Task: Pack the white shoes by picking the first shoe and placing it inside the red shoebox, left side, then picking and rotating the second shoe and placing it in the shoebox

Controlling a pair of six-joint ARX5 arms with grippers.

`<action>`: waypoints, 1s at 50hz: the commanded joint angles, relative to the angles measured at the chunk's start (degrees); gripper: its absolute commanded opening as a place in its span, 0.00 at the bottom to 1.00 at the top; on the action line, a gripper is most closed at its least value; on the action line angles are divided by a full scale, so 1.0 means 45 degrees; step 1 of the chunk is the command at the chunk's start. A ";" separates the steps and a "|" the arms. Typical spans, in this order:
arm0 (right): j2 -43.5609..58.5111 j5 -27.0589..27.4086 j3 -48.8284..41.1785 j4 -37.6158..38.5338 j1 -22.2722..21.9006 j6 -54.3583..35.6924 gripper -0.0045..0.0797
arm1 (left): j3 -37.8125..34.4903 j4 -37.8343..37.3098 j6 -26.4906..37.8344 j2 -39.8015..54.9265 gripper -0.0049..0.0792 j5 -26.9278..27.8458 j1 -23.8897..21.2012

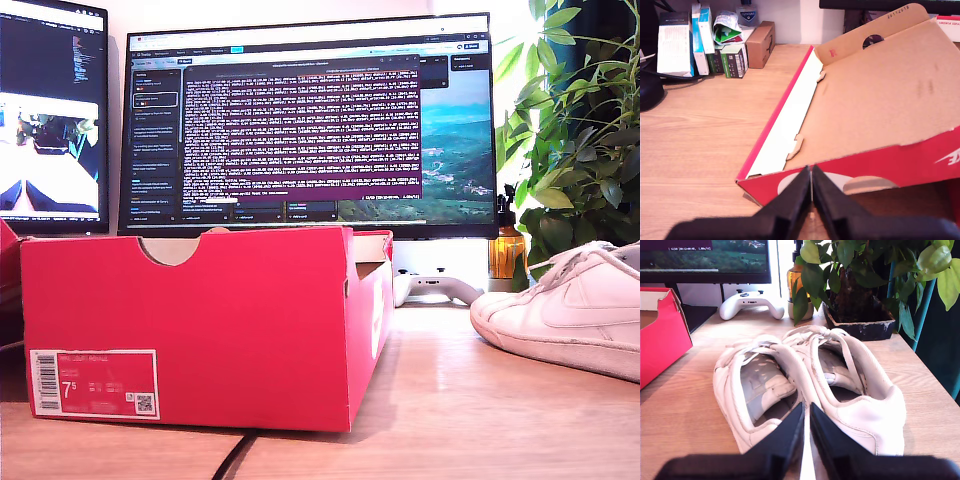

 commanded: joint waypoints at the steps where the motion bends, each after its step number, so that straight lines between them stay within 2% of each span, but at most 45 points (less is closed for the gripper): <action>1: -0.0073 0.0000 -0.0141 0.0121 0.0049 0.0092 0.05 | -0.0393 -0.0199 -0.0058 -0.0024 0.04 0.0005 0.0015; 34: -0.0073 -0.0010 -0.0141 0.0126 0.0049 0.0189 0.05 | -0.0393 -0.0194 -0.0068 -0.0024 0.04 0.0068 0.0015; 42: -0.0073 -0.0189 -0.0141 0.0185 0.0053 0.2540 0.05 | -0.0393 -0.0063 -0.0583 -0.0024 0.04 0.0500 0.0010; 50: -0.0073 -0.1297 -0.0141 0.0321 0.0053 0.5566 0.05 | -0.0369 0.0534 -0.1977 -0.0024 0.04 0.1860 0.0010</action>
